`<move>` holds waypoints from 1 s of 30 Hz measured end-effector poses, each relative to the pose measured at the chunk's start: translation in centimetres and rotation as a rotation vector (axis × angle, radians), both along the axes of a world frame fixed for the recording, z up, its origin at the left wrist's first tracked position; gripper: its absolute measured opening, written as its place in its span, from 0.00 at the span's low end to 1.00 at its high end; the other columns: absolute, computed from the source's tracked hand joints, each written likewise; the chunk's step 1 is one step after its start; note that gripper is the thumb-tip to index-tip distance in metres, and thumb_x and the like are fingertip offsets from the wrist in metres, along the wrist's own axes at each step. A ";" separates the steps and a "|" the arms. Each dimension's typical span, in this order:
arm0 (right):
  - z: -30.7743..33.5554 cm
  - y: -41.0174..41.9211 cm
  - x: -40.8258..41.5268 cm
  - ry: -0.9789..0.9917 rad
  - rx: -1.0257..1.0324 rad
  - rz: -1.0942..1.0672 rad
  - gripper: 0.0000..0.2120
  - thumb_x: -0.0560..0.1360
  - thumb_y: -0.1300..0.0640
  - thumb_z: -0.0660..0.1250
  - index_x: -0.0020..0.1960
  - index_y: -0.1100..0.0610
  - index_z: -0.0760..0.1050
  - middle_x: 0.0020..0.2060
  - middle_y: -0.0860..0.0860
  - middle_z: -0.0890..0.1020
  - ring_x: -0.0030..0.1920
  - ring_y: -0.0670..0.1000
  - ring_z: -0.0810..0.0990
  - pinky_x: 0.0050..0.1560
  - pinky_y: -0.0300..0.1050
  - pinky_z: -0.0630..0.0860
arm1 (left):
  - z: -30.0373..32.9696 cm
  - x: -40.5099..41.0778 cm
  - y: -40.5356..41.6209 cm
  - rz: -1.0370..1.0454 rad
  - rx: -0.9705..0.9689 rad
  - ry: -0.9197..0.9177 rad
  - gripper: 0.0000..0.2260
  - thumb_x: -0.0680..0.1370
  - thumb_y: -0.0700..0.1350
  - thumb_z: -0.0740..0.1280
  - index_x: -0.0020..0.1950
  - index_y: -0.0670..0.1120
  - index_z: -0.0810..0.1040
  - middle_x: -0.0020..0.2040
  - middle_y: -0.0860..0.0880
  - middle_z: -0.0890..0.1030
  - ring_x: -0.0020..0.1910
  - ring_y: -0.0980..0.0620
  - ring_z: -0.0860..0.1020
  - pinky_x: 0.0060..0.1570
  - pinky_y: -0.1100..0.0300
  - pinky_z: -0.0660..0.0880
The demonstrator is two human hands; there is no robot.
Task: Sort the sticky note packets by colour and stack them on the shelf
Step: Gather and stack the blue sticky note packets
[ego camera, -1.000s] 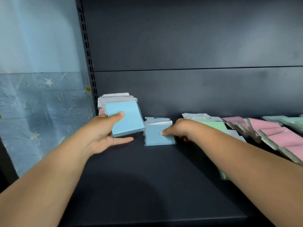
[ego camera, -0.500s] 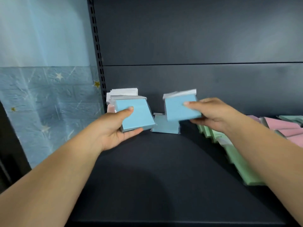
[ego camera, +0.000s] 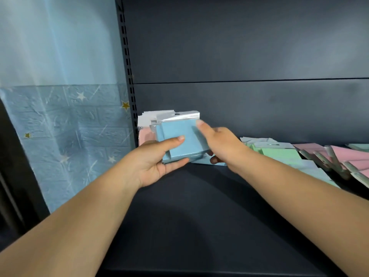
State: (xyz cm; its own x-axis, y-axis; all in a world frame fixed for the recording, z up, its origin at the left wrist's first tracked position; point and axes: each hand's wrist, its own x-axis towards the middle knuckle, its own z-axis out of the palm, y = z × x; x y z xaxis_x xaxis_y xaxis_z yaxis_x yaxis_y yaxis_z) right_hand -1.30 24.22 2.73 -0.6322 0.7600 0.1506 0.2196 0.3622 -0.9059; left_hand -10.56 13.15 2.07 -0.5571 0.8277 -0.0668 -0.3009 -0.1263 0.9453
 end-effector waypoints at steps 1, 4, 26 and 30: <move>0.1 0.6 0.0 -0.002 -0.049 -0.044 0.21 0.78 0.41 0.56 0.46 0.59 0.74 0.36 0.52 0.72 0.31 0.50 0.69 0.31 0.41 0.68 | 0.1 -0.3 0.0 0.024 0.006 -0.009 0.07 0.73 0.37 0.68 0.50 0.44 0.77 0.44 0.45 0.83 0.42 0.49 0.82 0.32 0.59 0.81; -0.6 3.8 0.2 -0.153 -0.026 -0.159 0.15 0.76 0.45 0.61 0.49 0.58 0.72 0.41 0.53 0.72 0.37 0.52 0.71 0.34 0.42 0.67 | 0.5 -1.1 -0.3 0.092 0.030 -0.014 0.10 0.73 0.36 0.68 0.53 0.43 0.76 0.47 0.45 0.82 0.45 0.48 0.81 0.32 0.58 0.81; 3.1 3.9 2.8 0.553 -0.517 0.067 0.04 0.75 0.65 0.65 0.43 0.58 0.74 0.38 0.52 0.81 0.33 0.47 0.82 0.28 0.39 0.80 | 0.9 -2.0 -0.8 0.142 0.102 -0.057 0.08 0.72 0.39 0.69 0.50 0.42 0.76 0.49 0.44 0.81 0.46 0.48 0.81 0.33 0.58 0.81; 3.3 1.6 2.1 0.461 -0.503 0.194 0.03 0.74 0.66 0.65 0.44 0.61 0.76 0.34 0.53 0.84 0.30 0.47 0.83 0.35 0.44 0.82 | 1.0 -1.7 -0.7 0.092 0.110 -0.043 0.13 0.72 0.42 0.69 0.56 0.41 0.76 0.51 0.44 0.82 0.46 0.49 0.81 0.32 0.60 0.81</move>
